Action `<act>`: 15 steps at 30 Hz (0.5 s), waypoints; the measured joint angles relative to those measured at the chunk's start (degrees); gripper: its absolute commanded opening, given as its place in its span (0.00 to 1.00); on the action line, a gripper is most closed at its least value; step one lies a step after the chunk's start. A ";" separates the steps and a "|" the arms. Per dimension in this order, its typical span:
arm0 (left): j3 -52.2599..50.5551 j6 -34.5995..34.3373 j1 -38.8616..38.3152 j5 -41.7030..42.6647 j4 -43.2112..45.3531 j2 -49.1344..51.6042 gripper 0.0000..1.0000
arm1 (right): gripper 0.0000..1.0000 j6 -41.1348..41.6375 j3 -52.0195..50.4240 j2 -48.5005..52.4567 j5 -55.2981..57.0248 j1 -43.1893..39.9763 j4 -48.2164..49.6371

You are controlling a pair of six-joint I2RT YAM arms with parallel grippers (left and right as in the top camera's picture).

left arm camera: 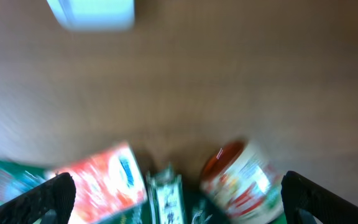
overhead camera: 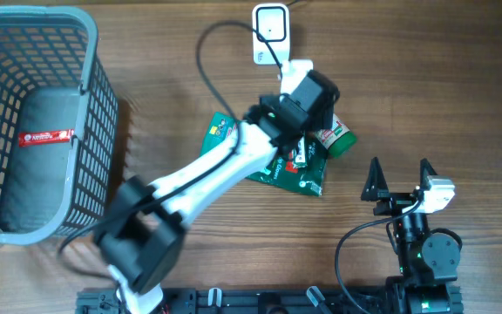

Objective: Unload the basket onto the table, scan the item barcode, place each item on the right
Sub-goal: 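Hold the green-white box under the scanner, release it, return to basket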

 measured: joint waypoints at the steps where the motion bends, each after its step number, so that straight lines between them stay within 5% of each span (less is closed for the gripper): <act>1: 0.48 1.11 0.79 -3.89 0.04 -4.74 1.00 | 1.00 0.00 0.00 0.00 0.00 0.00 0.00; 9: 2.27 1.64 14.19 -36.63 -5.53 -26.32 1.00 | 1.00 0.00 0.00 0.00 0.00 0.00 0.00; 15: 2.43 -20.04 38.84 -36.79 -24.00 -27.34 1.00 | 1.00 0.00 0.00 0.00 0.00 0.00 0.00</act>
